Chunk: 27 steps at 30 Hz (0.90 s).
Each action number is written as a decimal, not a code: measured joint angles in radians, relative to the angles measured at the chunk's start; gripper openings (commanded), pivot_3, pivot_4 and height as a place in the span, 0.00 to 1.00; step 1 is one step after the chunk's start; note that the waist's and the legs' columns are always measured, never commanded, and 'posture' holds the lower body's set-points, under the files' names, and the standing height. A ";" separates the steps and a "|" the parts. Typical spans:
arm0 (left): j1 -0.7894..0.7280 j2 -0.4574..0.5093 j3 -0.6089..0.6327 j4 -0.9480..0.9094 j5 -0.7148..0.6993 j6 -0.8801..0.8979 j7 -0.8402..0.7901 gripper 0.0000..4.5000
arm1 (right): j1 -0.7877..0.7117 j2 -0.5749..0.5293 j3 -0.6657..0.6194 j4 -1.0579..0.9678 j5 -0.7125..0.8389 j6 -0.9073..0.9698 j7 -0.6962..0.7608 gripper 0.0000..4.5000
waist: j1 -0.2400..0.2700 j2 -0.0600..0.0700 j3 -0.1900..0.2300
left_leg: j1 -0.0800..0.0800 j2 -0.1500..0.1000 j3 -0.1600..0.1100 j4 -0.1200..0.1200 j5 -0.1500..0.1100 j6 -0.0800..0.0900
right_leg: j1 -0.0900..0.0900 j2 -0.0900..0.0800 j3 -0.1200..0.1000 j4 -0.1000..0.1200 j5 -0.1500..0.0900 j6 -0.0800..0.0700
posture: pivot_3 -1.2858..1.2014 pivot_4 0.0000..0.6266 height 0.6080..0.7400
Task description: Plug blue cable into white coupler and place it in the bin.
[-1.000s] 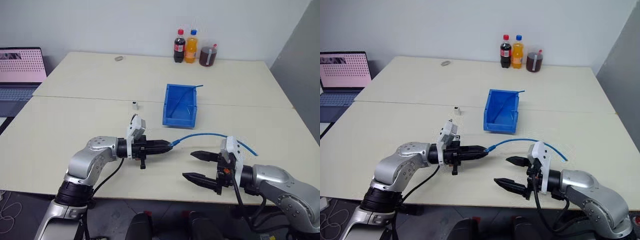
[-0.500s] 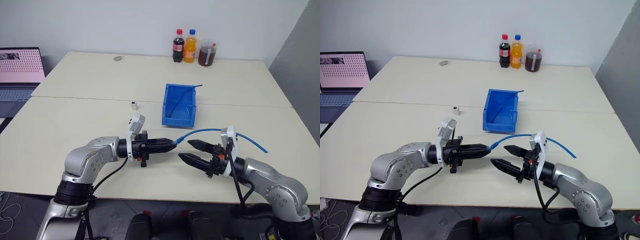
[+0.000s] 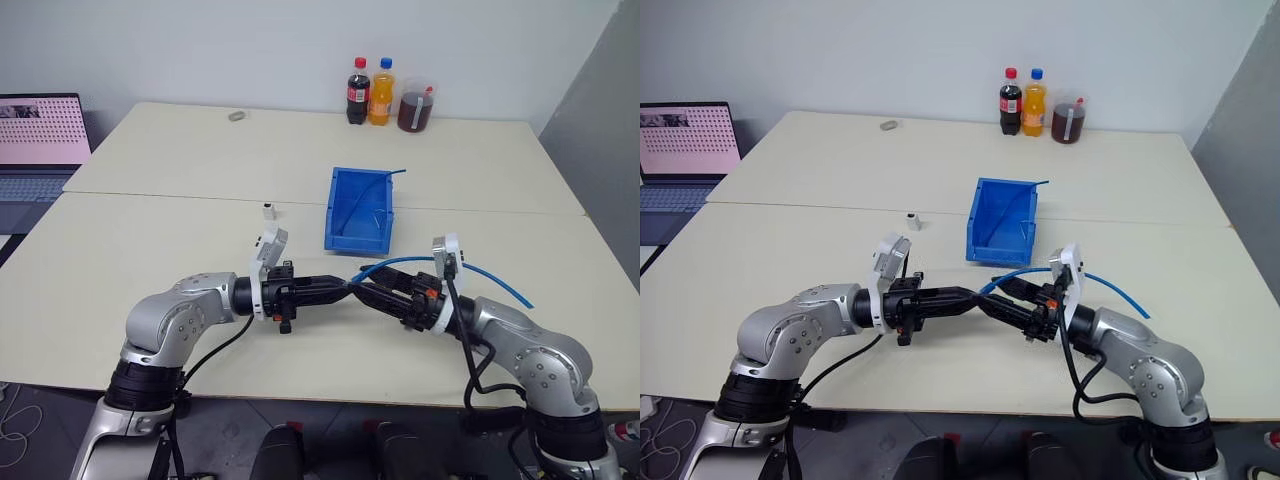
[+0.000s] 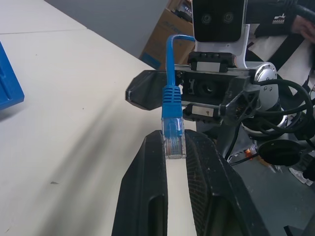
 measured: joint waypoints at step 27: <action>0.018 0.068 -0.009 0.003 0.059 -0.099 -0.093 0.56 | -0.050 -0.076 0.019 0.013 0.050 0.056 0.076 0.03 | 0.000 0.000 0.000 | -0.001 0.000 0.000 -0.001 0.000 0.000 | 0.000 0.000 0.000 -0.001 0.000 0.000 | 0.52 0.24 1.00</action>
